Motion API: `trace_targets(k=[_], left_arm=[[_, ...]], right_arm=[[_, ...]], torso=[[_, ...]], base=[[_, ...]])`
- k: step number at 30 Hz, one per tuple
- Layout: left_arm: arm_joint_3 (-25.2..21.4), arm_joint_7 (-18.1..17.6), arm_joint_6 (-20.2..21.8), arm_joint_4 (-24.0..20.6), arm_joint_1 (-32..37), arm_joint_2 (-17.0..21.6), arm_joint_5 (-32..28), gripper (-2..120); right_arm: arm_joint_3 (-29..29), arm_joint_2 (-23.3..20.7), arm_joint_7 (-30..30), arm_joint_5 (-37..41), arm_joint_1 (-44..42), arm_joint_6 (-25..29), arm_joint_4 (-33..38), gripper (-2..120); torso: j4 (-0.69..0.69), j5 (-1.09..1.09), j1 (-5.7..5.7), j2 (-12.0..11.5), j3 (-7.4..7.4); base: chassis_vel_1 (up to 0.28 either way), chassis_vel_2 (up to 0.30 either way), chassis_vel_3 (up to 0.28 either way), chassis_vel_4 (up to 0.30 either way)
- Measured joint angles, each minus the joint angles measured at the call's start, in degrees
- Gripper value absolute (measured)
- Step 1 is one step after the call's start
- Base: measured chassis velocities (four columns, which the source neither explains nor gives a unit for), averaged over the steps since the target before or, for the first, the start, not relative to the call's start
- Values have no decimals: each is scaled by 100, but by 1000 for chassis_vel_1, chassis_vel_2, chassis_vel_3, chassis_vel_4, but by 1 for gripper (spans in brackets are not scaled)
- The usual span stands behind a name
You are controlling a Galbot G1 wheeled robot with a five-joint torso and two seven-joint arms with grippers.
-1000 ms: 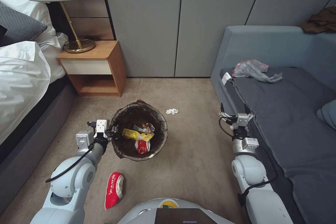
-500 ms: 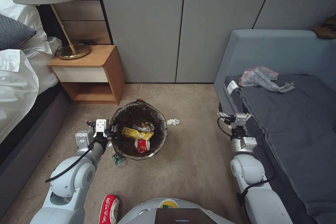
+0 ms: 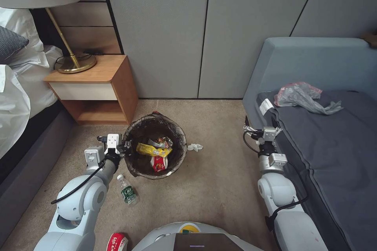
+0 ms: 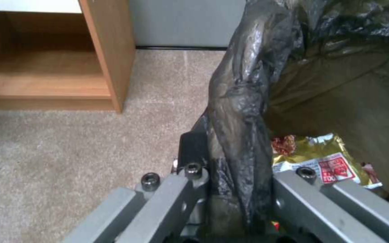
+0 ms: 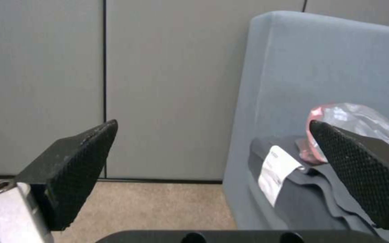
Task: Pick up the trash bin, then pick up the garbage from the floor and place it into the trash bin.
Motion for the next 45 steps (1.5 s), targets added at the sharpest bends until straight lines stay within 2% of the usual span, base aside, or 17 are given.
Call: trace_targets(k=[23,45], left_arm=[[-18,10,0,8,-16,-8,-1,0],[-20,13,0,20,-17,5,-5,0]], right_arm=[[26,-36,7,56,-15,-72,29,100],[-14,-63,6,72,-33,-116,19,100]], torso=[[-1,0,-1,0,-1],[-2,1,0,0,0]], base=[[-24,21,25,-23],[-146,131,147,-139]])
